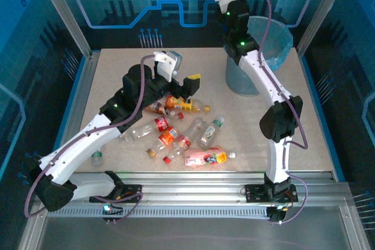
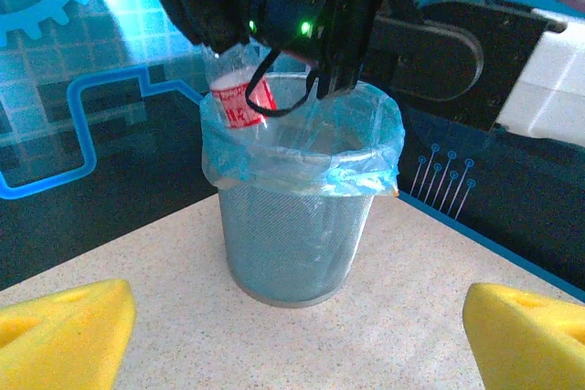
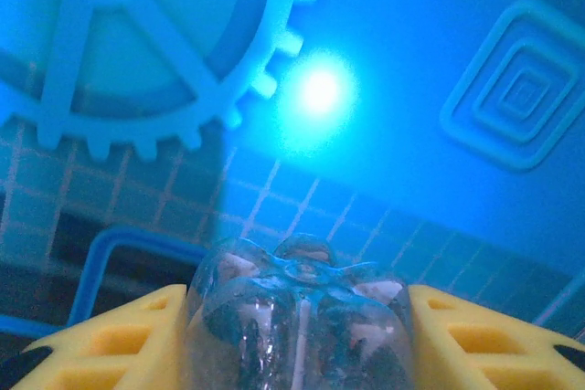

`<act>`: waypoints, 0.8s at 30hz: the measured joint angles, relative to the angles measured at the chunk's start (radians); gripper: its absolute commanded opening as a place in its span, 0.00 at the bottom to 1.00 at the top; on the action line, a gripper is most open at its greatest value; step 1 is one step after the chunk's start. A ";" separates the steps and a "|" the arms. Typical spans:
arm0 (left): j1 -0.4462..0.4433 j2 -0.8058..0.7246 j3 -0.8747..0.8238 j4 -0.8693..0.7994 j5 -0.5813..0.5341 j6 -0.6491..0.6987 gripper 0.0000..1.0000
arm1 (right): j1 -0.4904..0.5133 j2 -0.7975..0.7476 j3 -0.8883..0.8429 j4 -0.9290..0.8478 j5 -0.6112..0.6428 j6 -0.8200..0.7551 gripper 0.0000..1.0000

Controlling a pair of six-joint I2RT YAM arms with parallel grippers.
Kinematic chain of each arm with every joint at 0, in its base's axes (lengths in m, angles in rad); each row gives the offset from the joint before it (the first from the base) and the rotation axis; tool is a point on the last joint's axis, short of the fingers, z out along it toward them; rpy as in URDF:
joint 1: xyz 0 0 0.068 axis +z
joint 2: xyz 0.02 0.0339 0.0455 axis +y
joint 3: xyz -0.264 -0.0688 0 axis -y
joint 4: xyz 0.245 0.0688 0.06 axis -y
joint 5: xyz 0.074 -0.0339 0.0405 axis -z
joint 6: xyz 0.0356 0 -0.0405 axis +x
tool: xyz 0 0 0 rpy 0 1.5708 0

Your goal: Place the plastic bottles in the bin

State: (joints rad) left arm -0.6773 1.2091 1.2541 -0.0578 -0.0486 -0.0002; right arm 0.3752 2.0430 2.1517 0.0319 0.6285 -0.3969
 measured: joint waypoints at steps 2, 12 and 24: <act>0.000 0.000 0.000 0.000 0.000 0.000 0.94 | -0.011 -0.001 -0.021 -0.016 0.000 0.037 0.57; 0.000 0.000 -0.007 0.000 -0.001 -0.001 0.95 | -0.044 -0.037 -0.190 -0.051 -0.007 0.177 0.73; 0.000 0.001 -0.014 -0.001 -0.008 -0.001 0.96 | -0.043 -0.127 -0.196 -0.093 -0.077 0.257 0.78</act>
State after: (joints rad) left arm -0.6773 1.2102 1.2400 -0.0586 -0.0563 -0.0010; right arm 0.3325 1.9160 1.9560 -0.0616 0.5514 -0.1402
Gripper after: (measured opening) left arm 0.955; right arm 0.776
